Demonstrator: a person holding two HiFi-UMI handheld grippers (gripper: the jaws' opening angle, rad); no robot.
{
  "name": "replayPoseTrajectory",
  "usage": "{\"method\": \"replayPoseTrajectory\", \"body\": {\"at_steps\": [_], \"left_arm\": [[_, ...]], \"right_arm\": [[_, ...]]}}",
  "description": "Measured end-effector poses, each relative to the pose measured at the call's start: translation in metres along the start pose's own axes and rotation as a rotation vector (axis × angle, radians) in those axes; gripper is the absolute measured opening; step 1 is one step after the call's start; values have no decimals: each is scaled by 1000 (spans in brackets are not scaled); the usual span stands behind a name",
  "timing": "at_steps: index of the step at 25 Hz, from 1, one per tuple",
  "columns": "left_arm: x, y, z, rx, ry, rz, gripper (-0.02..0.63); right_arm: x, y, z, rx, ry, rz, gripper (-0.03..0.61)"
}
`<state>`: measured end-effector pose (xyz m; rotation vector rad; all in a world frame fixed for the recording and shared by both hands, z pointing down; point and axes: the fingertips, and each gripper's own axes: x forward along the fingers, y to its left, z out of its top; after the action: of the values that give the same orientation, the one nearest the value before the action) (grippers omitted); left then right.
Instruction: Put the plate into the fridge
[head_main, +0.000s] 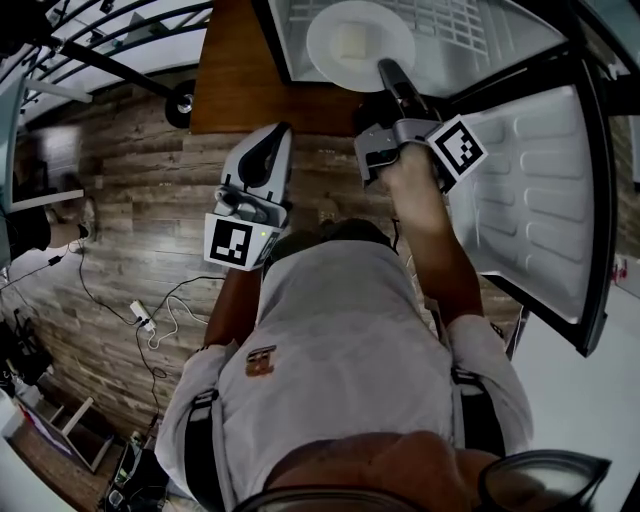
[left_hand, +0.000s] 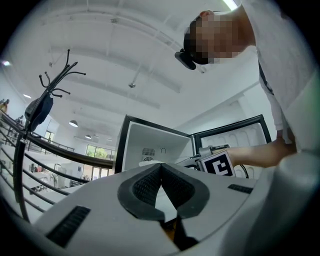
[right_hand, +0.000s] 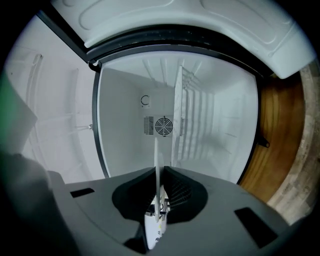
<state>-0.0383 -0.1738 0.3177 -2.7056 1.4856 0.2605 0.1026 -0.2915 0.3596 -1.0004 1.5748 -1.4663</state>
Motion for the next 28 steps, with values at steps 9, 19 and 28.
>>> {"method": "replayPoseTrajectory", "body": {"at_steps": [9, 19, 28], "left_arm": [[4, -3, -11, -11, 18, 4, 18], [17, 8, -13, -31, 32, -50, 18], [-2, -25, -30, -49, 24, -134, 18]], "right_arm": [[24, -12, 9, 48, -19, -27, 41], [43, -11, 18, 52, -85, -37, 41], [24, -16, 27, -19, -135, -33, 41]]}}
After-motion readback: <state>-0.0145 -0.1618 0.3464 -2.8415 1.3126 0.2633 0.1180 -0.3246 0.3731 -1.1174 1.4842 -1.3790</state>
